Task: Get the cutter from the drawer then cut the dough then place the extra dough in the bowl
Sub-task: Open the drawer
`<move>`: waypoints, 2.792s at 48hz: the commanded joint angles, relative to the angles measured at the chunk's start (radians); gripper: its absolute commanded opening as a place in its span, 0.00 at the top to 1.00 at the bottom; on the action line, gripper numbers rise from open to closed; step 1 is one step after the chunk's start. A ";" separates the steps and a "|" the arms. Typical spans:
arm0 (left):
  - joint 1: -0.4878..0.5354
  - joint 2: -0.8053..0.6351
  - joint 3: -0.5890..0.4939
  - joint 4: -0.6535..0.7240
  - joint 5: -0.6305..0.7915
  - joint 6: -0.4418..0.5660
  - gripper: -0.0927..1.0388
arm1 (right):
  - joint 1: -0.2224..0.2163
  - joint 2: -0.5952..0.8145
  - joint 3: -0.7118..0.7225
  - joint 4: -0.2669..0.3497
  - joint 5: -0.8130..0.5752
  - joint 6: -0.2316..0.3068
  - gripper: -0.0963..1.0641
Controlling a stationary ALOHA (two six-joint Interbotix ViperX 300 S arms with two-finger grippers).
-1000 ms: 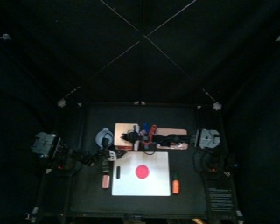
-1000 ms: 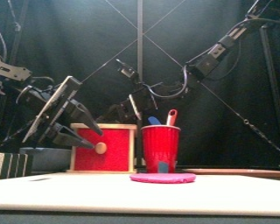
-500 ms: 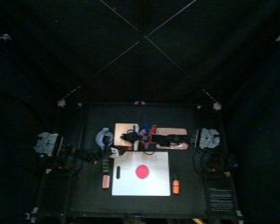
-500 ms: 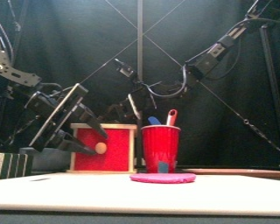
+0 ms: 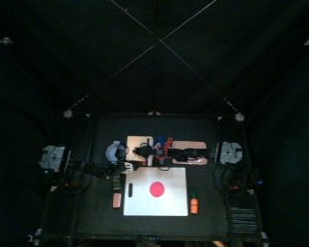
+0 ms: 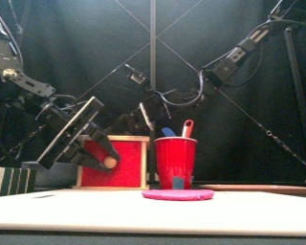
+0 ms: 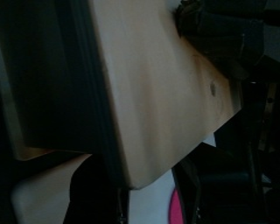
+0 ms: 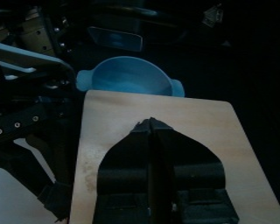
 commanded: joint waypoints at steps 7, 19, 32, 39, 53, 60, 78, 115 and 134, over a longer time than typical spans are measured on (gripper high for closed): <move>0.000 -0.006 -0.008 0.061 0.089 0.009 0.43 | 0.003 -0.006 -0.015 0.003 0.009 0.002 0.89; -0.018 -0.017 -0.008 0.067 0.126 0.012 0.44 | 0.003 -0.006 -0.015 0.005 0.025 0.002 0.89; -0.049 -0.044 0.006 0.069 0.132 0.012 0.44 | 0.003 -0.006 -0.015 0.009 0.043 0.002 0.89; -0.067 -0.061 0.014 0.067 0.143 0.011 0.44 | 0.003 -0.006 -0.015 0.011 0.055 0.002 0.89; -0.075 -0.066 0.006 0.069 0.143 0.011 0.44 | 0.002 -0.005 -0.015 0.011 0.058 0.002 0.89; -0.081 -0.074 0.006 0.069 0.144 0.011 0.44 | 0.002 -0.003 -0.014 0.011 0.058 0.002 0.89; -0.114 -0.094 0.003 0.064 0.147 0.005 0.44 | -0.002 -0.002 -0.017 0.011 0.087 0.002 0.89; -0.164 -0.114 -0.028 0.061 0.238 0.003 0.44 | -0.015 -0.002 -0.018 0.005 0.104 -0.006 0.89; -0.192 -0.114 -0.035 0.048 0.262 0.003 0.44 | -0.020 0.000 -0.020 0.003 0.107 -0.006 0.89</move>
